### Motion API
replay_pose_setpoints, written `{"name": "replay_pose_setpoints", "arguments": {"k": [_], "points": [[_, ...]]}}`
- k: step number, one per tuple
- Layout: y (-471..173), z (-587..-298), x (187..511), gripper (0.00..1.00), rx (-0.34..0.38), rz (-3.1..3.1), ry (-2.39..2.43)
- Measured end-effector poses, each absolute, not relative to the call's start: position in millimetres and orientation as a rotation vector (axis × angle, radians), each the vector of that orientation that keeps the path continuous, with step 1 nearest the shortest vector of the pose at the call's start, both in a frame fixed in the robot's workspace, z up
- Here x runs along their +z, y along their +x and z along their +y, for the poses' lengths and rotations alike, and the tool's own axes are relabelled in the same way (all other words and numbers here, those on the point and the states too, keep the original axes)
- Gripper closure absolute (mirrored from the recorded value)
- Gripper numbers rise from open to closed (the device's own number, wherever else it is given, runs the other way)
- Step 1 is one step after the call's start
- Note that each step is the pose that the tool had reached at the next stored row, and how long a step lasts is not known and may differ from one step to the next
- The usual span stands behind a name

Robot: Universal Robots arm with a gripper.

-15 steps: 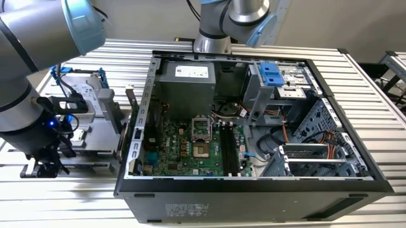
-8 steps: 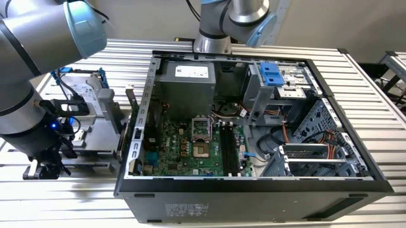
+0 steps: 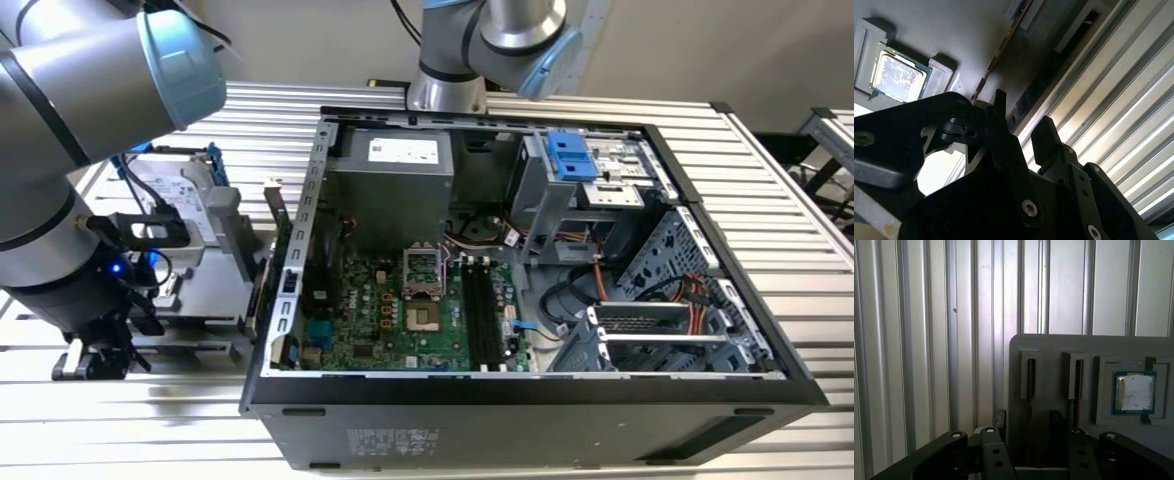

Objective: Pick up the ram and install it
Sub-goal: 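Pick up the ram and move it above insertion slot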

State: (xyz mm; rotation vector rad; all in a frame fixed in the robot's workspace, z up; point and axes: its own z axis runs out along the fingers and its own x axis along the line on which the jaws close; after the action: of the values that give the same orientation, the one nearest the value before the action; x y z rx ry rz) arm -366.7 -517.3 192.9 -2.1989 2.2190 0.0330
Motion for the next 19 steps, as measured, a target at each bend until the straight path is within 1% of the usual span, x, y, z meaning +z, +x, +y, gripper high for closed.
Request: {"name": "replay_pose_setpoints", "arguments": {"k": [19], "points": [[-366.7, -514.4, 192.8, 0.0, 0.033, 2.215, -2.203]]}}
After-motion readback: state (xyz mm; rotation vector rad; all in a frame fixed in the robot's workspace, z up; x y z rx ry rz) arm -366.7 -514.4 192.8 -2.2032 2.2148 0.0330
